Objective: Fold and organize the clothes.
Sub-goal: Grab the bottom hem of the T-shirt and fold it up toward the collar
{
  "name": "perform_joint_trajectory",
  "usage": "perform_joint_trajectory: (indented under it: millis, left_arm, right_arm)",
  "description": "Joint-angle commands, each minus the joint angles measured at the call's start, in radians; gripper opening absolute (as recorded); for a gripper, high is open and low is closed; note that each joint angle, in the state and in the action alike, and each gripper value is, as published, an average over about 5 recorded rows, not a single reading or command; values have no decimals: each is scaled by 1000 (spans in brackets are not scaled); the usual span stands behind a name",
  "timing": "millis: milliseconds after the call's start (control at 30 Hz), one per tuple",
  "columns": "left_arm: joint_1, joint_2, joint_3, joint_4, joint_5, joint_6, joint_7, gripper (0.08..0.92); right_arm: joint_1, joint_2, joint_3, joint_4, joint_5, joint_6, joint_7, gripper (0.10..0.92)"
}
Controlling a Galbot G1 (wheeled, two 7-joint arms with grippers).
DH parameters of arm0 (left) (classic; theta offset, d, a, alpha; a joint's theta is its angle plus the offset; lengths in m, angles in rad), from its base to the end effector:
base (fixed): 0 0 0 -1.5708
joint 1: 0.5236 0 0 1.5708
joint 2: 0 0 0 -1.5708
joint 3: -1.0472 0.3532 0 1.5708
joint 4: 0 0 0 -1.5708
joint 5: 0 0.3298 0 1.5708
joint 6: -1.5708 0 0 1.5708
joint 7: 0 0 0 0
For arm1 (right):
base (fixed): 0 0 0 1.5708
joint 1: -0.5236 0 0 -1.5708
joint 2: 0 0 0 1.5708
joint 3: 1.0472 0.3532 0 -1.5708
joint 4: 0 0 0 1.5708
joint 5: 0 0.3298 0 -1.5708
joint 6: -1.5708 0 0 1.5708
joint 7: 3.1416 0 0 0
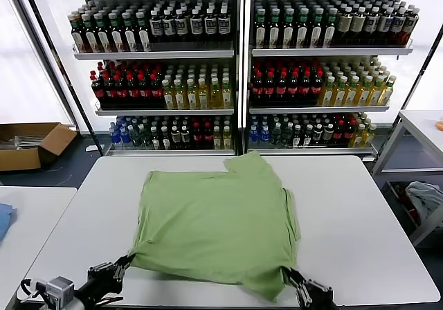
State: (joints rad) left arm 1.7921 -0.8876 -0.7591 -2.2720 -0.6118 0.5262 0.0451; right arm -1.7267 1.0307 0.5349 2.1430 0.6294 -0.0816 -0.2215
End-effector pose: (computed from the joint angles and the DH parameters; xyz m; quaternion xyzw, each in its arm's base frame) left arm 0.1315 0.1343 -0.2189 -0.1465 -0.9469 -0.0540 0.2812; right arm 0.1226 -0.0925 -0.2895 0.2397 -0.9578 -0.0983 0.1246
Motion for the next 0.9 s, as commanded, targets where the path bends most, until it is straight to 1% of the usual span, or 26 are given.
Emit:
perform_joint_trajectory:
  millis: [33,133,333,567,700,800,900]
  left_arm:
    - [-261,83,103,147,-83,7,9,92]
    - [-334,92,152,204,-102,7,10,92]
    - [-444,88,218,304,-108,7,8,92]
    - [-535,63,292,391,-101,9,3,92]
    - [-558,50,318,432,-84,10,7,92]
    - [-553,39,307,442,-75,5,6,107]
    - [-533,29,261,434,-76,-2,1,171]
  right_arm:
    - [373,17,-124,-176,50,-29,48,106]
    - [473,21,-181,-259,47,-34,55,106]
    - [597,27,-249,-357,46,-40,69,106]
    - [736,49,-317,-477,23,-47,71,106]
    - [786,60,-349,-533,-10,-93,74,106]
    - [790,63,-356,-543,-42,-120,81,148]
    - [761,59,-335,-515,-50,-135,105,232]
